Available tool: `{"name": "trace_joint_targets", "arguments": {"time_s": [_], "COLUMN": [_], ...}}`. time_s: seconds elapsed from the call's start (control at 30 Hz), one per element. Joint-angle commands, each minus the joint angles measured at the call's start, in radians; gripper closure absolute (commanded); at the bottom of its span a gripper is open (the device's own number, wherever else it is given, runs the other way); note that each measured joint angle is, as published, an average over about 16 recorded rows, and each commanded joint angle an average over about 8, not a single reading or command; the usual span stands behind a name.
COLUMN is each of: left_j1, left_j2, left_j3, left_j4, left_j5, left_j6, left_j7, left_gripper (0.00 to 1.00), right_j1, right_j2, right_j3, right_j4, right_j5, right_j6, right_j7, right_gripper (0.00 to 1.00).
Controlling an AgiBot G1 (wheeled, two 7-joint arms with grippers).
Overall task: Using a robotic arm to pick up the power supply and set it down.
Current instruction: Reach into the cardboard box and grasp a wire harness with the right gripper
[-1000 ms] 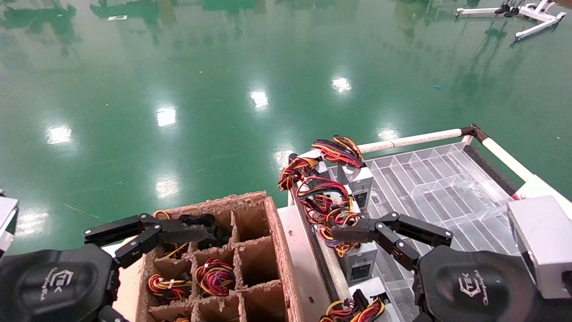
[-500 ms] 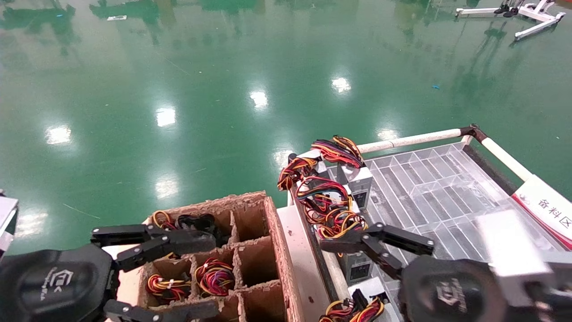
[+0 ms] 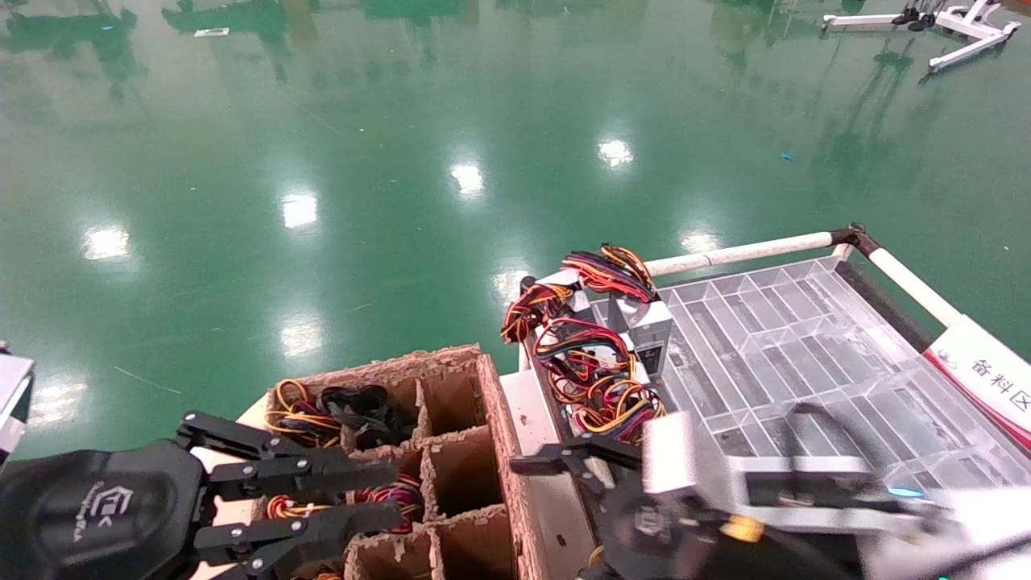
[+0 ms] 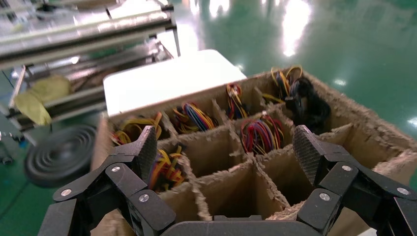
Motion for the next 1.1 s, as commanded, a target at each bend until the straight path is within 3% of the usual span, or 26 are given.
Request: {"name": "trace_joint_targets", "arguments": {"time_s": [0.03, 0.4, 0.47, 0.57, 0.7, 0.77, 0.83, 0.97, 1.1], "left_j1": [0.000, 0.000, 0.000, 0.000, 0.000, 0.000, 0.000, 0.000, 0.000], "left_j2": [0.000, 0.000, 0.000, 0.000, 0.000, 0.000, 0.000, 0.000, 0.000], "left_j3": [0.000, 0.000, 0.000, 0.000, 0.000, 0.000, 0.000, 0.000, 0.000], "left_j4": [0.000, 0.000, 0.000, 0.000, 0.000, 0.000, 0.000, 0.000, 0.000], "left_j5": [0.000, 0.000, 0.000, 0.000, 0.000, 0.000, 0.000, 0.000, 0.000], "left_j6": [0.000, 0.000, 0.000, 0.000, 0.000, 0.000, 0.000, 0.000, 0.000], "left_j7": [0.000, 0.000, 0.000, 0.000, 0.000, 0.000, 0.000, 0.000, 0.000], "left_gripper": [1.00, 1.00, 0.99, 0.88, 0.67, 0.52, 0.36, 0.07, 0.00], "right_j1": [0.022, 0.103, 0.122, 0.149, 0.179, 0.193, 0.205, 0.223, 0.233], "right_j2": [-0.037, -0.280, -0.315, -0.359, -0.405, -0.423, -0.438, -0.457, -0.466], "right_j3": [-0.020, -0.086, -0.095, -0.109, -0.123, -0.129, -0.132, -0.141, -0.150], "right_j4": [-0.034, -0.300, -0.347, -0.416, -0.500, -0.537, -0.570, -0.623, -0.658], "right_j5": [-0.036, -0.146, -0.162, -0.184, -0.204, -0.211, -0.215, -0.220, -0.219], "right_j6": [0.008, 0.086, 0.096, 0.103, 0.104, 0.104, 0.103, 0.099, 0.097], "right_j7": [-0.016, -0.209, -0.241, -0.280, -0.322, -0.341, -0.358, -0.383, -0.399], "right_gripper": [0.00, 0.00, 0.05, 0.32, 0.80, 0.94, 1.00, 1.00, 1.00]}}
